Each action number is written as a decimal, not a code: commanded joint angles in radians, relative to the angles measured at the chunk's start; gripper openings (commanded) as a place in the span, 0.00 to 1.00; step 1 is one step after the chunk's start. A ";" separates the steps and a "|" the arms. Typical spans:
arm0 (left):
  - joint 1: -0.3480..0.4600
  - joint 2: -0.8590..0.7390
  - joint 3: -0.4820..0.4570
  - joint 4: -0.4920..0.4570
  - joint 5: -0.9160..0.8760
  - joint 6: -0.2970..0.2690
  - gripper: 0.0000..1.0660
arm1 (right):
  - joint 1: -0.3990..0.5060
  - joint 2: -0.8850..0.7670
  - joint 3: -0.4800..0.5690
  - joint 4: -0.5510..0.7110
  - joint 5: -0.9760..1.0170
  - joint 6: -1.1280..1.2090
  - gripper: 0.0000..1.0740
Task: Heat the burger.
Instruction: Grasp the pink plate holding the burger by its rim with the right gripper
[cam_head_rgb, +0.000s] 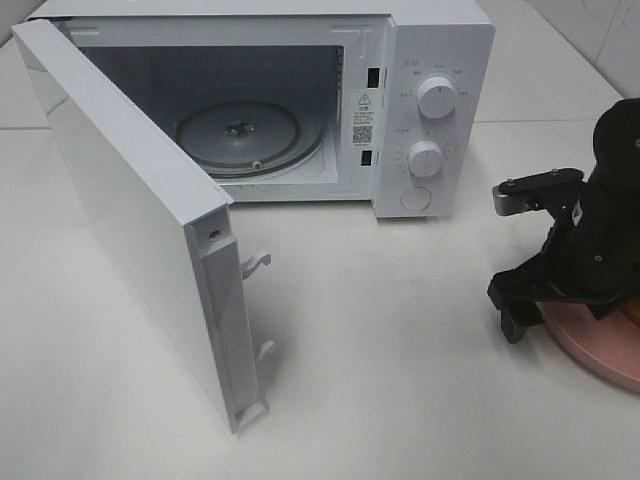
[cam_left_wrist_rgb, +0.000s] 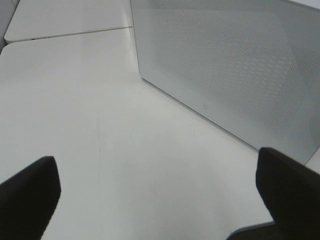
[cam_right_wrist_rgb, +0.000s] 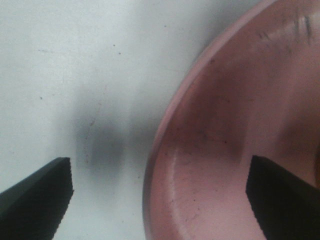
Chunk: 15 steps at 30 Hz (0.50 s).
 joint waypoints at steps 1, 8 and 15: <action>-0.002 -0.001 0.001 0.000 -0.007 0.001 0.94 | -0.007 0.018 -0.006 -0.026 -0.012 0.011 0.84; -0.002 -0.001 0.001 0.000 -0.007 0.001 0.94 | -0.007 0.025 -0.006 -0.031 -0.033 0.013 0.82; -0.002 -0.001 0.001 0.000 -0.007 0.001 0.94 | -0.007 0.025 -0.006 -0.036 -0.032 0.000 0.81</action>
